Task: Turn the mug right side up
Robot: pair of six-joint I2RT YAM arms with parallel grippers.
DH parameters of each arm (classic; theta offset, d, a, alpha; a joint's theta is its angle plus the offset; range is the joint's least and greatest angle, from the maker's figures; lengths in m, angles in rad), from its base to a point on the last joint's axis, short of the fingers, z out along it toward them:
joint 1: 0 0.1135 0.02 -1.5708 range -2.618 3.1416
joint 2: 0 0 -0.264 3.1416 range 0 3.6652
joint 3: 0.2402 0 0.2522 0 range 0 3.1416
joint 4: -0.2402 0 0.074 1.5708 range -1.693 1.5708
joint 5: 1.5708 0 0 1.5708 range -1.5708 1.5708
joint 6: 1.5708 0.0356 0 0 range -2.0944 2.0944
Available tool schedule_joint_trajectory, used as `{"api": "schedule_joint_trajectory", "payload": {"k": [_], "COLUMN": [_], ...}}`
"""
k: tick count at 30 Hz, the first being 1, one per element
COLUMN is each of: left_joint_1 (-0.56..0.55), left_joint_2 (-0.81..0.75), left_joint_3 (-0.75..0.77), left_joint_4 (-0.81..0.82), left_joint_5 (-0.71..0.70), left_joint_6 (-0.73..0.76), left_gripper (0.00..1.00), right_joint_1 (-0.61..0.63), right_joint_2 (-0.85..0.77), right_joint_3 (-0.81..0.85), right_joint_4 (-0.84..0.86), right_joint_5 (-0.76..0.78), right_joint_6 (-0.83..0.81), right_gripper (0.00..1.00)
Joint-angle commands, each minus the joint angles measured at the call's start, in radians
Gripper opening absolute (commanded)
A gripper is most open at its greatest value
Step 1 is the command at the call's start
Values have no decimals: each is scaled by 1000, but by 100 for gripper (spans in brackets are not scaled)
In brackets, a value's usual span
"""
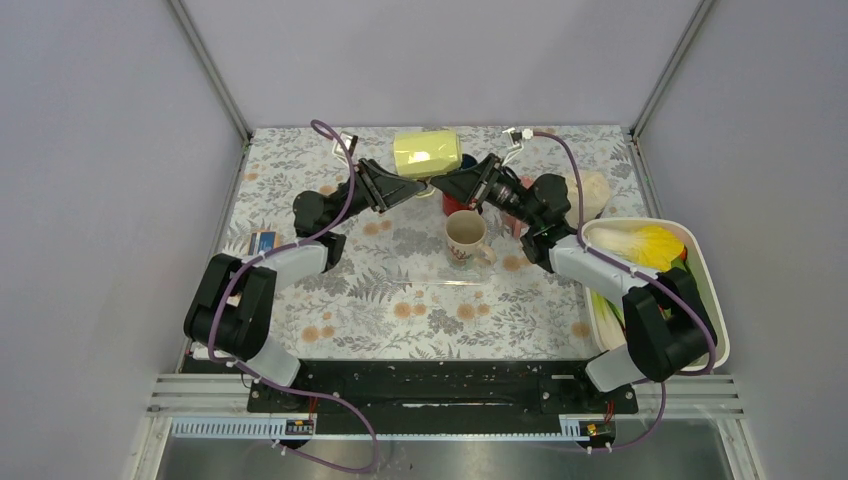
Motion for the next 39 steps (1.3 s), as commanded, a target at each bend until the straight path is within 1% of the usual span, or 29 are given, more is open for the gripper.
{"api": "schedule_joint_trajectory", "payload": {"k": [1,9,14,19,21,27,28,29,30,31,33,36,39], "left_joint_1": [4,5,4,6,6,26,34,42,52,63,86,123,157], "left_joint_2": [-75,-73,-72,-69,-72,-91,-97,-105,-117,-123,-147,-181,-209], "left_joint_3": [52,48,48,61,61,58,59,58,54,50,43,40,55], "left_joint_4": [146,145,134,125,110,43,23,13,2,-5,-12,-21,-46], "left_joint_5": [-41,-37,-36,-32,-30,-15,-7,-2,3,6,14,26,49], "left_joint_6": [-7,-5,0,-3,2,44,57,68,81,85,96,110,128], "left_gripper": [51,41,33,12,1,0,0,0,0,0,0,0,0], "right_joint_1": [38,54,55,64,69,70,69,68,63,58,45,21,-9], "right_joint_2": [9,18,15,13,13,20,20,19,16,13,3,-15,-48], "right_joint_3": [-37,-38,-32,-44,-45,-24,-15,-5,4,9,15,35,41], "right_joint_4": [82,109,114,101,101,87,77,59,45,38,20,-68,-176], "right_joint_5": [-40,-31,-40,-44,-45,-59,-68,-79,-90,-100,-126,-167,-206], "right_joint_6": [-42,-40,-32,-50,-55,-60,-64,-74,-84,-89,-117,-193,-276], "right_gripper": [0,0,0,0,0,0,4,13,28,38,53,64,69]}}
